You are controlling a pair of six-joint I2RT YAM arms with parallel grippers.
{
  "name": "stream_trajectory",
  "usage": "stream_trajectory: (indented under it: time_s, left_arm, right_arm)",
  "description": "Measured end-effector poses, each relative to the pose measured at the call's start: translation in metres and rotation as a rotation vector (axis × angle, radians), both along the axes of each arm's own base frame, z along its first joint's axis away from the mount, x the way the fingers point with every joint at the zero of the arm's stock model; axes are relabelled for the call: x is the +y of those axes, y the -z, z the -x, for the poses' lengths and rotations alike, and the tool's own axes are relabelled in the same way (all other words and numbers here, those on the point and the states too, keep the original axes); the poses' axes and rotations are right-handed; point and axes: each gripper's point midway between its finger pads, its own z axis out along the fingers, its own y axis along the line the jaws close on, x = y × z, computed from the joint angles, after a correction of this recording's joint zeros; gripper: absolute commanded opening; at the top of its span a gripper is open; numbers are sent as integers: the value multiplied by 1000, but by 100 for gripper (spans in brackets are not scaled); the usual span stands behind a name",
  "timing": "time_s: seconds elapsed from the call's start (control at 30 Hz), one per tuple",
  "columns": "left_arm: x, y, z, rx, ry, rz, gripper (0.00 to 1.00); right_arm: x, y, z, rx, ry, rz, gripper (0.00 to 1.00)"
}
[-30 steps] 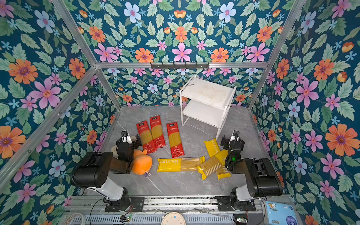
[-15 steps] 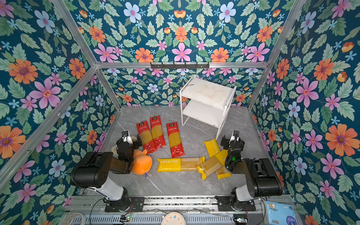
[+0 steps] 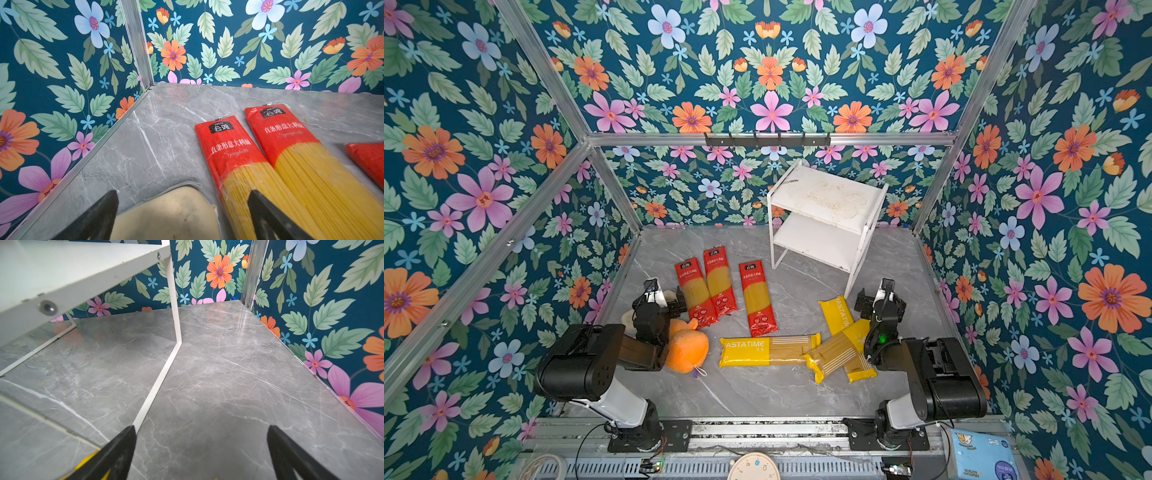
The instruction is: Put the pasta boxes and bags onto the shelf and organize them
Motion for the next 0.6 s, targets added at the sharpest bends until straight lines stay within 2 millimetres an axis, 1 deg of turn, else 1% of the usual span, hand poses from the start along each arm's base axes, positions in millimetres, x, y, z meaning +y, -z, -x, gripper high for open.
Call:
stream_trajectory:
  time_s: [0.3,0.37,0.4,0.47,0.53,0.6]
  left_arm:
    - [2,-3,0,-4,-4,0,100]
    - [-1,-17,-1,-22,3,0,100]
    - [-3,-27,-2,-40,8,0,100]
    - [-6,-50,-1,-84,11,0,100]
    - [-4,-68,5,-112,-4,5,100]
    - [1,-81,12,-130,-34,28,100]
  right_arm:
    - [0,-1,1,-3,0,0,99]
    - [0,-7,5,-13,-1,1,99]
    - [1,-14,6,-22,-2,2,99]
    - [3,-35,7,-50,6,0,99]
    - [2,-61,5,-74,30,-13,99]
    - [-2,-82,4,-52,85,-45,99]
